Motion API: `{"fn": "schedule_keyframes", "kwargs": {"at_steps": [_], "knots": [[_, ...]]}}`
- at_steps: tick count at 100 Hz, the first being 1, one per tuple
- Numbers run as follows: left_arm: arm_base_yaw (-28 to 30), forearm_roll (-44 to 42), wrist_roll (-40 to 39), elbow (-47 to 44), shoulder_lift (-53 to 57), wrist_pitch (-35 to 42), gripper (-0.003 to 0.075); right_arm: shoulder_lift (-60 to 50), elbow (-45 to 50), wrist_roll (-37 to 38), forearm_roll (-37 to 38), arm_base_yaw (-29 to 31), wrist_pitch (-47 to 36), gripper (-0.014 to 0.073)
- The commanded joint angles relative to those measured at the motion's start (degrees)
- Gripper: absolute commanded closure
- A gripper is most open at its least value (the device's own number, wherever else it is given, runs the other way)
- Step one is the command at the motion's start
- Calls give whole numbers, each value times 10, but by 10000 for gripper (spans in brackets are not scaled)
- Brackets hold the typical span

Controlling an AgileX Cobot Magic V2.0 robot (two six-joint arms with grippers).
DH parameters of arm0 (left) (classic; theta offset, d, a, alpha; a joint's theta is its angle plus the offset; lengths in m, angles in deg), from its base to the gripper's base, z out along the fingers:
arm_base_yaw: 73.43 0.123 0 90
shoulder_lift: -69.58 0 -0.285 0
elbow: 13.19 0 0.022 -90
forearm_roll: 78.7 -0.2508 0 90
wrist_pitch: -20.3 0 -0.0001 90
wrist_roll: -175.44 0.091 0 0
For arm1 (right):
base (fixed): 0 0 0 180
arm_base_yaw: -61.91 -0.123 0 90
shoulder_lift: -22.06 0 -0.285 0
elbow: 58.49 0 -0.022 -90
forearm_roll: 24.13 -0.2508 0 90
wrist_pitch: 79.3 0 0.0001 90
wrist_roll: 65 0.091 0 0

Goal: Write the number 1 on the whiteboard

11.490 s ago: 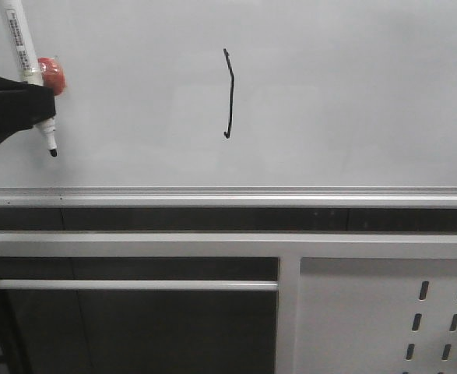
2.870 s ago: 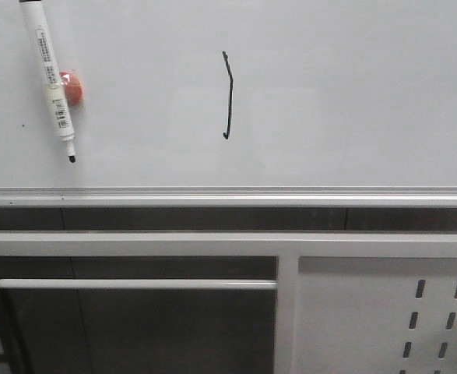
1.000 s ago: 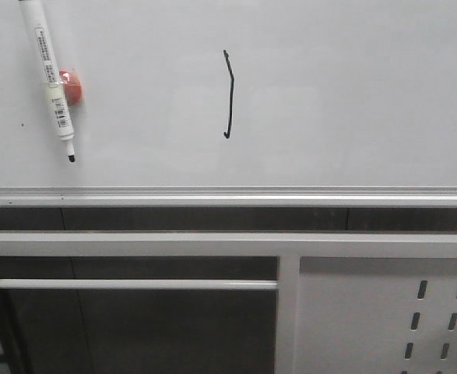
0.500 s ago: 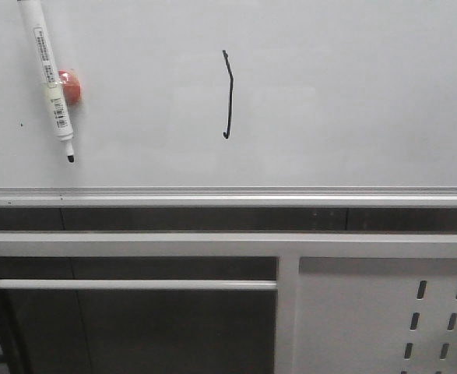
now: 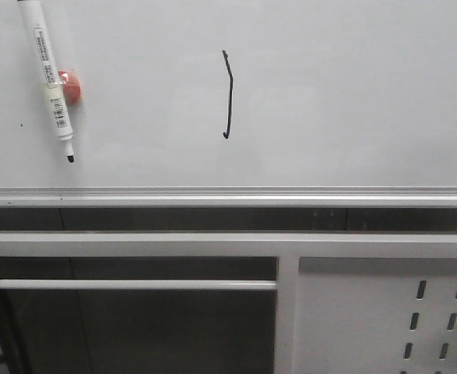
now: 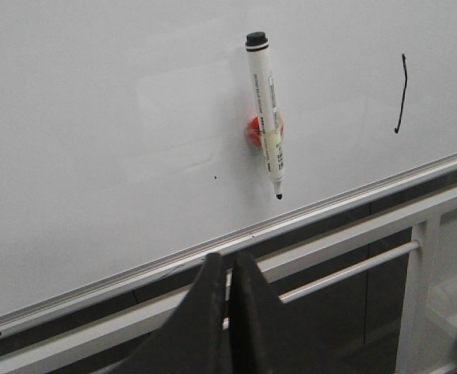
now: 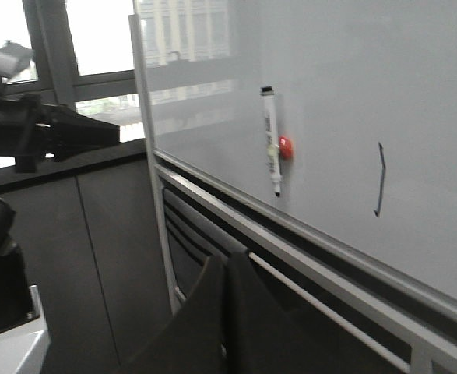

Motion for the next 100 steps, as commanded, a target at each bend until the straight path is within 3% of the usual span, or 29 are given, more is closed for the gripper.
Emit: {"fn": "schedule_keyframes", "kwargs": {"at_steps": [1, 52, 100], "knots": [[1, 5, -5, 18, -7, 40, 738, 12, 5, 30, 7, 38, -57, 673], [1, 5, -5, 18, -7, 40, 738, 12, 82, 54, 14, 311, -59, 673], [1, 5, -5, 18, -7, 40, 738, 12, 93, -23, 19, 536, -60, 673]]}}
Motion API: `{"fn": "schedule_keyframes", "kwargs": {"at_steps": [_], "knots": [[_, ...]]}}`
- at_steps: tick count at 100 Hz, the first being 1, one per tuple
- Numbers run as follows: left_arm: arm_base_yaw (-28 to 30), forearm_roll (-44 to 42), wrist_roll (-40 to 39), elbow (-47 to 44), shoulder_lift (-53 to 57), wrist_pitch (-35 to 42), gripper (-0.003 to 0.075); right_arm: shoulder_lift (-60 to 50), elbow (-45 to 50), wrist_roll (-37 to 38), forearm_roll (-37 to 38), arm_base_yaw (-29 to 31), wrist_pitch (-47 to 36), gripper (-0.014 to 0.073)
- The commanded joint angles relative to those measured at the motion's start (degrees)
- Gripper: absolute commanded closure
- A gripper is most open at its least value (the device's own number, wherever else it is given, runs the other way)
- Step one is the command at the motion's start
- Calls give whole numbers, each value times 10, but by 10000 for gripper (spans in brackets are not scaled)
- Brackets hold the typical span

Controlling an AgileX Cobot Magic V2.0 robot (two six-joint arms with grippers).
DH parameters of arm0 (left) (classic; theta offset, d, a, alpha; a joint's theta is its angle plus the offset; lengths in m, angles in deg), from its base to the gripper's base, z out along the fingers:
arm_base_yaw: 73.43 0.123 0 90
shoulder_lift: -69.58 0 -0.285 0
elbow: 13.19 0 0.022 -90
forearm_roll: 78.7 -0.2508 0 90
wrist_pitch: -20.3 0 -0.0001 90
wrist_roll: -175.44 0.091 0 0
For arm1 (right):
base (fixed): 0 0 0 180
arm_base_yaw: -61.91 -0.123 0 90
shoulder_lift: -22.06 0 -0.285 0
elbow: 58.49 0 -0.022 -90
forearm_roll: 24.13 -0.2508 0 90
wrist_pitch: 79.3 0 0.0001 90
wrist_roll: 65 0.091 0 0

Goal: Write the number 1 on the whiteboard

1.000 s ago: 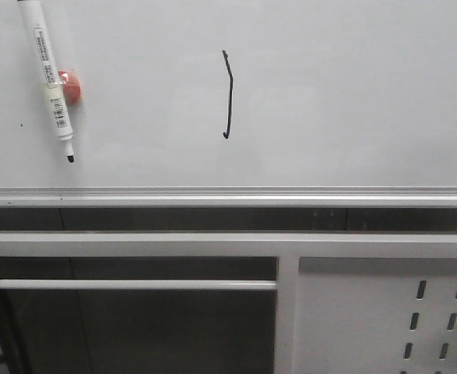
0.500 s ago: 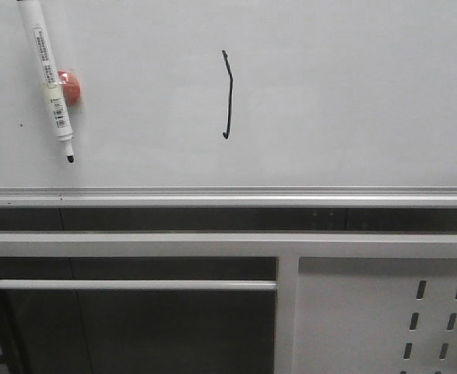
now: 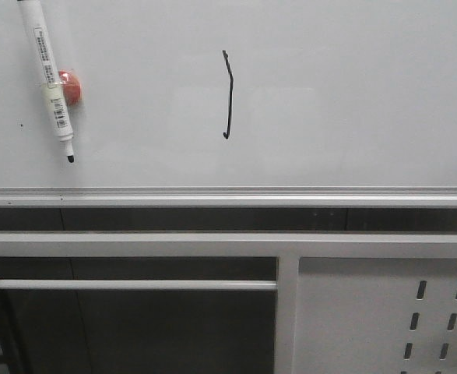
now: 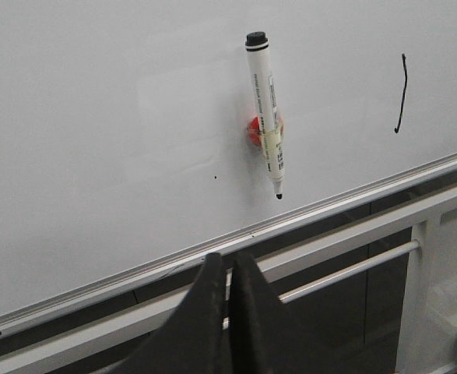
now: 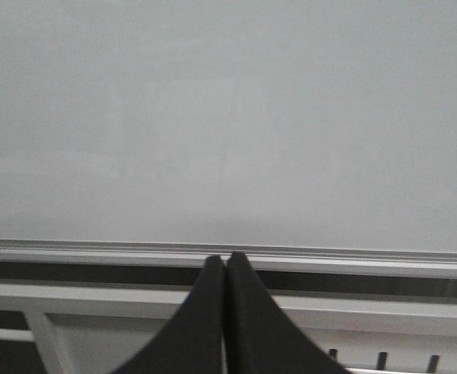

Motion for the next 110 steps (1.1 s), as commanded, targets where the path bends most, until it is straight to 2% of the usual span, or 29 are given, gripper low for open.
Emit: {"fn": "schedule_keyframes", "kwargs": {"at_steps": [1, 13, 24, 47, 66, 81, 110], "knots": [[1, 5, -5, 18, -7, 40, 738, 12, 15, -12, 8, 36, -47, 673], [1, 5, -5, 18, -7, 40, 738, 7, 15, -16, 3, 90, -46, 673], [1, 5, -5, 18, -7, 40, 738, -10, 15, -16, 3, 109, -38, 673], [1, 5, -5, 18, -7, 40, 738, -23, 15, -16, 17, 107, 1, 673], [1, 5, -5, 18, -7, 40, 738, -23, 15, -16, 42, 83, 44, 673], [1, 5, -5, 18, -7, 40, 738, -23, 15, -16, 41, 43, 68, 673], [1, 5, -5, 18, -7, 40, 738, -23, 15, -52, 5, 44, 112, 673]]}}
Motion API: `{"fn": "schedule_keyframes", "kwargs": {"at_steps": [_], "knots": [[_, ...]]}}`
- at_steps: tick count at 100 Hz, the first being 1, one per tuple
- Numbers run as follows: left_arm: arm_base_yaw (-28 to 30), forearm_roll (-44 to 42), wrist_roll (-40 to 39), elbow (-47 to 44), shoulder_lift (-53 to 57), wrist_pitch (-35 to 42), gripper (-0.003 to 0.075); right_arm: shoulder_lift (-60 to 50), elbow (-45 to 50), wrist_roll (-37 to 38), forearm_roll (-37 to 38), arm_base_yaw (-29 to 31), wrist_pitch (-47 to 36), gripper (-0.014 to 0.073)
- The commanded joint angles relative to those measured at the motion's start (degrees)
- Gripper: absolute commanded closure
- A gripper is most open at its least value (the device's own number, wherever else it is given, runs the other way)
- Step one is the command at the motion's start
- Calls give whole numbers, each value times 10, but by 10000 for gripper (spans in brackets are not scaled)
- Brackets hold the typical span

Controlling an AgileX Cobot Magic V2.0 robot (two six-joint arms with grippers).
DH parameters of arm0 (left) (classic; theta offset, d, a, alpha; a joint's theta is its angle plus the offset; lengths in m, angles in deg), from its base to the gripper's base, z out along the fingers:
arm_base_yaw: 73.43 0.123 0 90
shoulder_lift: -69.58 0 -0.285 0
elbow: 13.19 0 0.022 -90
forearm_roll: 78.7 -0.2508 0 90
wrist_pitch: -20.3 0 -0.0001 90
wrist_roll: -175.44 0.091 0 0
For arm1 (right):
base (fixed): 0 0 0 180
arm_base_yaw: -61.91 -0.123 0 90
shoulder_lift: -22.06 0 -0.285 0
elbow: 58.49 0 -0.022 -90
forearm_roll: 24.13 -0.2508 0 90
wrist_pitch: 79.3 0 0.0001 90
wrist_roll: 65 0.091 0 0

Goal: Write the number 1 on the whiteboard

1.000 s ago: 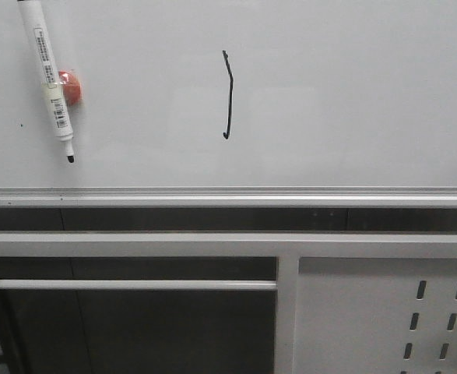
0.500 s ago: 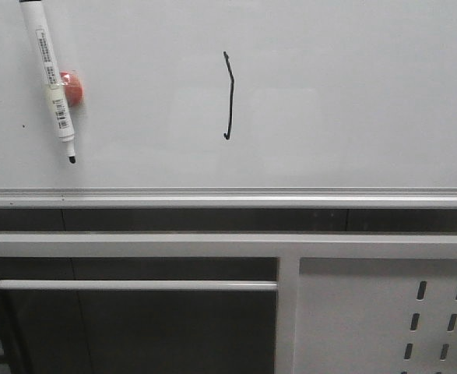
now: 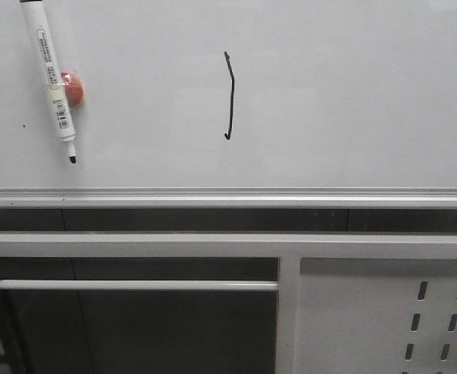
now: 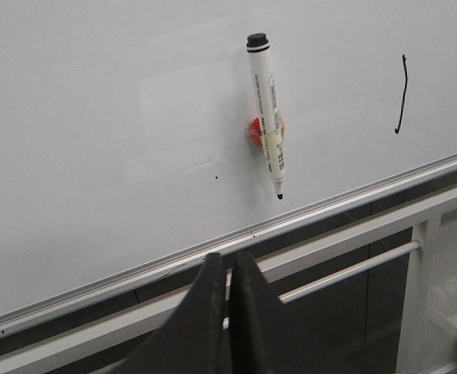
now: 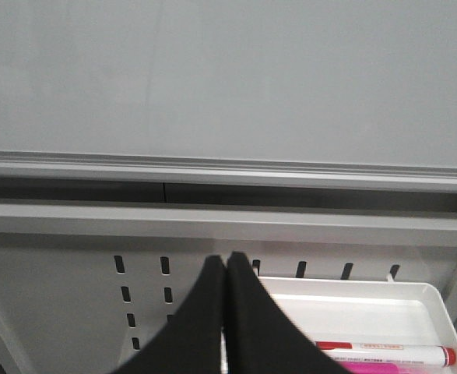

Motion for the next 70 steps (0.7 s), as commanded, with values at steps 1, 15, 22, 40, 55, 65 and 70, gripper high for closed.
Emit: {"fn": "schedule_keyframes", "kwargs": {"at_steps": [1, 15, 22, 40, 55, 65, 70], "knots": [[1, 5, -5, 18, -7, 40, 738, -12, 15, -21, -20, 0, -8, 673], [1, 5, -5, 18, -7, 40, 738, -12, 15, -26, -27, 0, -8, 673], [1, 5, -5, 18, -7, 40, 738, -12, 15, -37, -32, 0, -8, 673], [1, 5, -5, 18, -7, 40, 738, -12, 15, -43, -38, 0, -8, 673], [1, 5, -5, 18, -7, 40, 738, -12, 15, -43, -43, 0, -10, 673], [1, 5, -5, 18, -7, 40, 738, -12, 15, -43, -50, 0, -11, 673], [1, 5, -5, 18, -7, 40, 738, -12, 15, -43, -62, 0, -12, 673]]}}
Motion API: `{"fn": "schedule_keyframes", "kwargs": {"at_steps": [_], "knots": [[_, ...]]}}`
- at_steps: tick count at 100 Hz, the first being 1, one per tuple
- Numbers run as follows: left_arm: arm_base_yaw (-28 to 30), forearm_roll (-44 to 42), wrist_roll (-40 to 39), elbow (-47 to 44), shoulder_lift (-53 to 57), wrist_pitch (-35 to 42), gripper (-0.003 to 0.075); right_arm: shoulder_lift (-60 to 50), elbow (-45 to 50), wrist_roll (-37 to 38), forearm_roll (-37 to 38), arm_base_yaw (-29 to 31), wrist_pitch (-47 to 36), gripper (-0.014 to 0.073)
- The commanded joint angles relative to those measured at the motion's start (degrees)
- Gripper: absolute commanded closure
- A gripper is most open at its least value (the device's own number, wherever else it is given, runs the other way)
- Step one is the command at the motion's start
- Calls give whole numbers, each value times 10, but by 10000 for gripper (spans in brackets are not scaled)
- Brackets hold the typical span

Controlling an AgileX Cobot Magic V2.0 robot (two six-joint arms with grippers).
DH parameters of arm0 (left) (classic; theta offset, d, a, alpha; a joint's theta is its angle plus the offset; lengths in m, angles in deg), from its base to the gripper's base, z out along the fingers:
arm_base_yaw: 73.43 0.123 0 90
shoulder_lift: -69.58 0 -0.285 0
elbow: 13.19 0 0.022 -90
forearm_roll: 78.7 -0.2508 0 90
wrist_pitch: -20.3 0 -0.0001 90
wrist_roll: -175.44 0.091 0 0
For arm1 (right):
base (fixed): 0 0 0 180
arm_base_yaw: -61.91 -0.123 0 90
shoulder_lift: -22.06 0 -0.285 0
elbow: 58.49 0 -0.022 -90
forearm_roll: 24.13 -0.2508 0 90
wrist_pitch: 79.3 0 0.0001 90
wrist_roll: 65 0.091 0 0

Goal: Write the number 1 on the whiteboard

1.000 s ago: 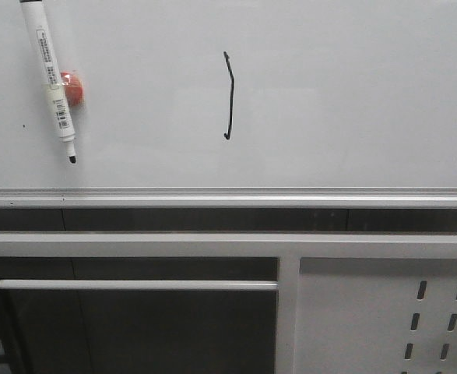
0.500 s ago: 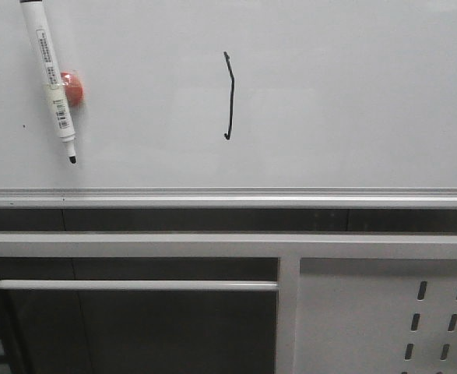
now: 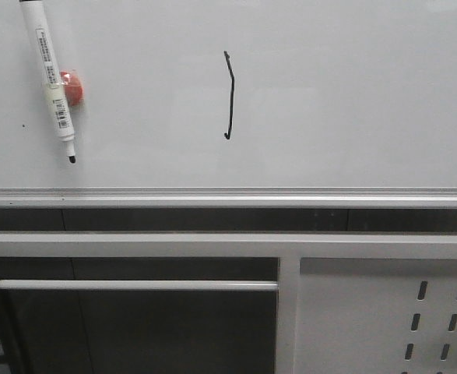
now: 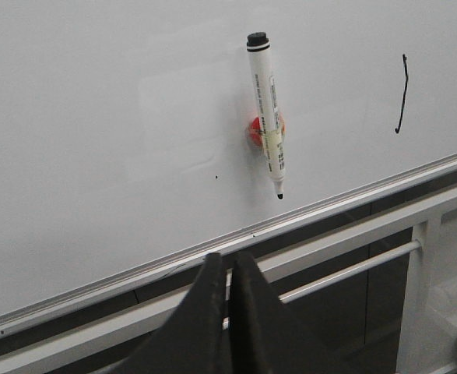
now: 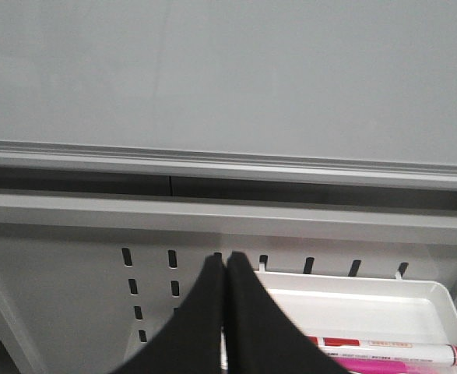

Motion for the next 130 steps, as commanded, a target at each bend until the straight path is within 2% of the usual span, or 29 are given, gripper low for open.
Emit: {"fn": "schedule_keyframes", "kwargs": {"at_steps": [1, 79, 86, 93, 101, 113, 130], "knots": [[1, 5, -5, 18, -7, 40, 738, -12, 16, -6, -20, 0, -17, 673], [1, 5, -5, 11, -7, 41, 738, -12, 16, -6, -20, 0, -17, 673], [2, -15, -5, -1, -7, 47, 738, -12, 16, -6, -20, 0, -17, 673], [18, -19, -30, -14, -7, 71, 738, -12, 16, -6, -20, 0, -17, 673], [58, -46, -96, -36, -7, 120, 738, -12, 16, -6, -20, 0, -17, 673], [110, -125, -198, -70, 14, 143, 738, -12, 16, -6, -20, 0, -17, 673], [155, -136, -204, -109, 50, 137, 738, -12, 16, -6, -20, 0, -17, 673]]}}
